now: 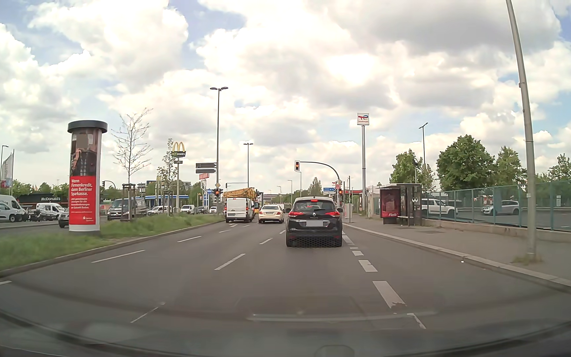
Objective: Follow the waypoints while adhering to traffic rules and regulations
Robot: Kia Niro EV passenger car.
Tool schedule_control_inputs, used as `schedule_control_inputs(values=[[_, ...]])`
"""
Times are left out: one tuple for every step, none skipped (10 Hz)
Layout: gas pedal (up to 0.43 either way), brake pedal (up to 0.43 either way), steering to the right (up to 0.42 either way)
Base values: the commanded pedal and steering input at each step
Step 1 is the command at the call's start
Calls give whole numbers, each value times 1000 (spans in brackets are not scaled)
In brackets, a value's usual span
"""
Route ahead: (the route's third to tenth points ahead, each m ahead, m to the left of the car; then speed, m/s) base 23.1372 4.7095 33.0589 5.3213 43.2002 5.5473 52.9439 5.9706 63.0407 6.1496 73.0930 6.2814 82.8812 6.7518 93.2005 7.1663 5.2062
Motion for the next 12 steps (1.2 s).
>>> schedule_control_inputs(values=[[0, 24, 11], [0, 24, 11], [0, 24, 9], [0, 24, 8], [0, 24, 8], [0, 24, 7], [0, 24, 7], [0, 30, 7], [0, 43, 7], [0, 55, 7], [0, 73, 8], [0, 85, 11]])
